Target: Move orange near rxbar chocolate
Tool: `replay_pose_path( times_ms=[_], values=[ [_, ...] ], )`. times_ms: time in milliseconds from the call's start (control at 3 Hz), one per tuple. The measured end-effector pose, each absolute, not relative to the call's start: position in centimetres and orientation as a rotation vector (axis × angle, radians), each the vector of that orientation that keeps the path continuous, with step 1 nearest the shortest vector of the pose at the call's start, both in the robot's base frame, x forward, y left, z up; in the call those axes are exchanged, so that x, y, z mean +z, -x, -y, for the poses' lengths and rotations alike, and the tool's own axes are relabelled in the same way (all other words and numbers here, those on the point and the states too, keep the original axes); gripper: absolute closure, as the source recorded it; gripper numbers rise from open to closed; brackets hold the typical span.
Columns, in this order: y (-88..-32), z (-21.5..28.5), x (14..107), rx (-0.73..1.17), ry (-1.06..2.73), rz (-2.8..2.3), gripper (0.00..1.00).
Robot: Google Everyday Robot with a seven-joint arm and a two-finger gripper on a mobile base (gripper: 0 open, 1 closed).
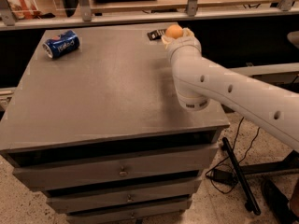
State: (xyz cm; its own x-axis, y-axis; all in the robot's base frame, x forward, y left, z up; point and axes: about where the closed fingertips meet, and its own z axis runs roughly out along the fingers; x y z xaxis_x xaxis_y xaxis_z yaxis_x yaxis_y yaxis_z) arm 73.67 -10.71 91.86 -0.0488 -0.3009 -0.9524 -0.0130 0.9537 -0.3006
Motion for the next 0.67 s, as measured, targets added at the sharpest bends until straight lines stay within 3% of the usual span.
replay_pose_path(
  times_ms=[667],
  values=[
    [-77.1,11.5,89.4,-0.153,0.247,-1.677,1.0]
  ],
)
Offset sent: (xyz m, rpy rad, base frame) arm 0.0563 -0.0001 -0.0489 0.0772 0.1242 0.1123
